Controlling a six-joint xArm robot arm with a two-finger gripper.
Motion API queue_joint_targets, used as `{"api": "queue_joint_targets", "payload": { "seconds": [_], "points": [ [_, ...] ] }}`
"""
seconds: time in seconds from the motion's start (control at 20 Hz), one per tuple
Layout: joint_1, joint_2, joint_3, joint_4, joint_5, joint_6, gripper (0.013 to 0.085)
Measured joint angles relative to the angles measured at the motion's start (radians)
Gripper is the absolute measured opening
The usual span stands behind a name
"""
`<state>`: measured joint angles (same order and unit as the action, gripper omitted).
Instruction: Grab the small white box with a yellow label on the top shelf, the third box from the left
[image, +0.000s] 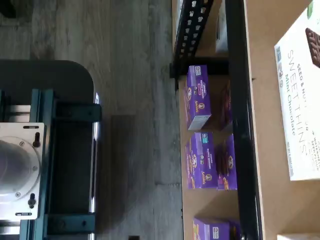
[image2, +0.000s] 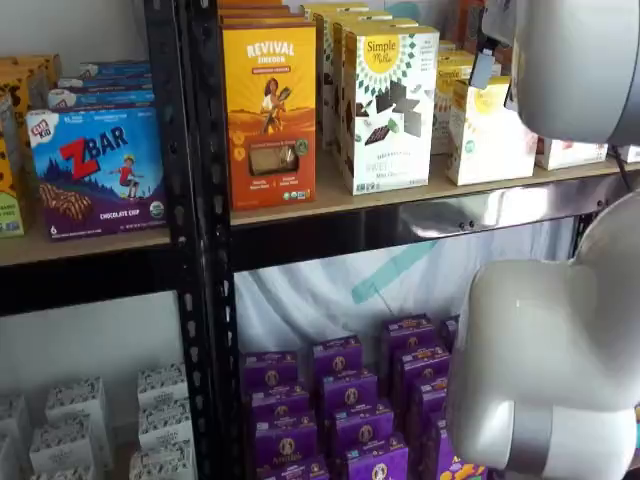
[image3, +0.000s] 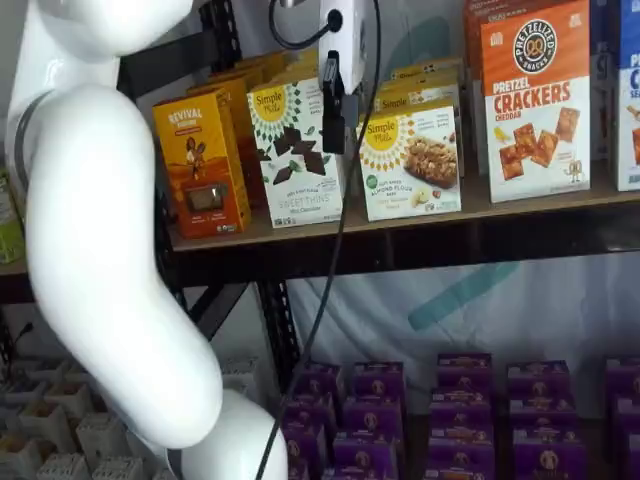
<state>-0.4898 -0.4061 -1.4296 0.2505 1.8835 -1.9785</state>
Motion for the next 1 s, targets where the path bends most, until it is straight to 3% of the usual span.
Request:
{"api": "queue_joint_targets", "payload": {
  "seconds": [0.1, 0.3, 0.6, 0.75, 1.0],
  "points": [
    [0.049, -0.029, 0.031, -0.063, -0.042, 0.023, 0.0850],
    [0.085, -0.062, 0.071, -0.080, -0.075, 0.053, 0.0850],
    [0.062, -0.074, 0.112, -0.019, -0.186, 0.040, 0.0850],
    [0.039, -0.043, 0.099, 0.015, -0.236, 0.021, 0.0850],
    [0.021, 0.043, 0.039, 0.031, -0.294, -0.005, 0.0850]
  ]
}}
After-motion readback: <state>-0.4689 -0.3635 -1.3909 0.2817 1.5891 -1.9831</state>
